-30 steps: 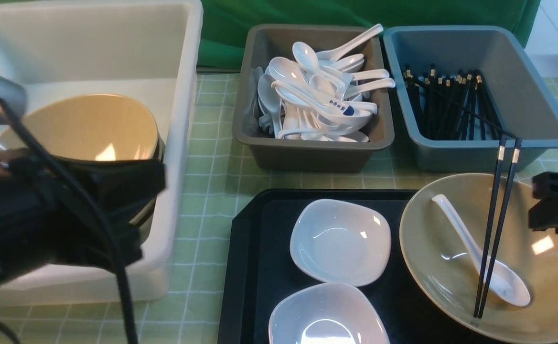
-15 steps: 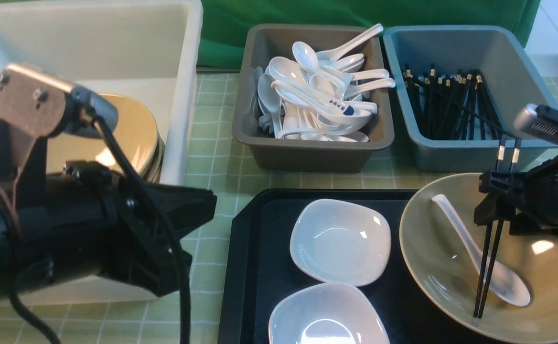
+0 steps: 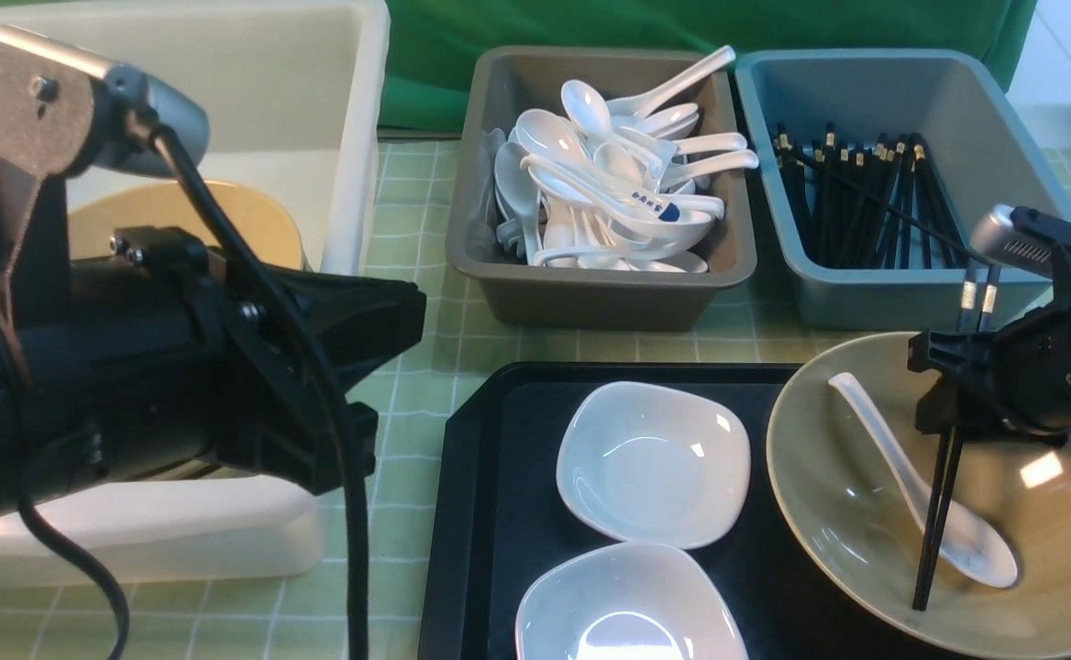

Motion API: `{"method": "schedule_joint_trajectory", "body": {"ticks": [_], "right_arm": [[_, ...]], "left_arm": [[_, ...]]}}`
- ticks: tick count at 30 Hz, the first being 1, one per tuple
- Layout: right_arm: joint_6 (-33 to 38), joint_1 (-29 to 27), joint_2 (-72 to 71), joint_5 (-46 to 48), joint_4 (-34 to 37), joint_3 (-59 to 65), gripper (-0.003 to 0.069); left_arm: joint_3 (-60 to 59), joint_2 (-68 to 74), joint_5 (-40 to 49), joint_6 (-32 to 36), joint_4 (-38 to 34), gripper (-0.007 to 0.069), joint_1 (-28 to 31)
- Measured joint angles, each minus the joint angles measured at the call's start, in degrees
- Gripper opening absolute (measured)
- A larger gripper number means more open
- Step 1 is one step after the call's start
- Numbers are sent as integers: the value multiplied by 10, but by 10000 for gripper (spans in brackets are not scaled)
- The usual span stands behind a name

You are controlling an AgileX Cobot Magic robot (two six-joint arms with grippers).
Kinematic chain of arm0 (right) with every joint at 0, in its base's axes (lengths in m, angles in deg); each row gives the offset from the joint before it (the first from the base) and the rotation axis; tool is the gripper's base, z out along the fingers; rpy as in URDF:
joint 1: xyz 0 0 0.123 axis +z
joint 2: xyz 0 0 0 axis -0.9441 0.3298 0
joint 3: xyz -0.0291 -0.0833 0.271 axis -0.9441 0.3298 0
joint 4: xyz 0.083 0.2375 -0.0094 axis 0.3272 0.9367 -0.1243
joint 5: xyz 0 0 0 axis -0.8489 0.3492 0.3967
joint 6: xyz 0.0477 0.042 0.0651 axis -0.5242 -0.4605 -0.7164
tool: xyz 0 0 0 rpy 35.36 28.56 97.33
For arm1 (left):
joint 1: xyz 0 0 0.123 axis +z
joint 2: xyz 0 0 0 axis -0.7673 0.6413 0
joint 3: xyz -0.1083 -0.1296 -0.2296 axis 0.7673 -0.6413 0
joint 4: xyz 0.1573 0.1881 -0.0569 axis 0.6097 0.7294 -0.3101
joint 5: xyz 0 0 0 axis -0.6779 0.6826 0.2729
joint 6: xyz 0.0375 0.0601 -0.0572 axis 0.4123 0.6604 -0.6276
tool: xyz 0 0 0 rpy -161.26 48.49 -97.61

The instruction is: On green table put chopsticks spoon bowls plates into blue grey white boxes.

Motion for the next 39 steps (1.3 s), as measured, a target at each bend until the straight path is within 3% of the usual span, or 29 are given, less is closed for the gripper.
{"method": "schedule_joint_trajectory", "body": {"ticks": [1, 10, 20, 32, 39], "right_arm": [[0, 0, 0, 5, 1, -1, 93], [2, 0, 0, 38, 2, -19, 87], [2, 0, -5, 117, 1, -167, 87], [2, -32, 203, 13, 30, -491, 87], [16, -34, 322, -22, 32, -546, 87]], "left_arm": [[0, 0, 0, 0, 0, -2, 0], [0, 0, 1, 0, 0, -2, 0], [0, 0, 3, 0, 0, -2, 0], [0, 0, -16, -2, 0, -2, 0], [0, 0, -15, -31, 0, -2, 0]]}}
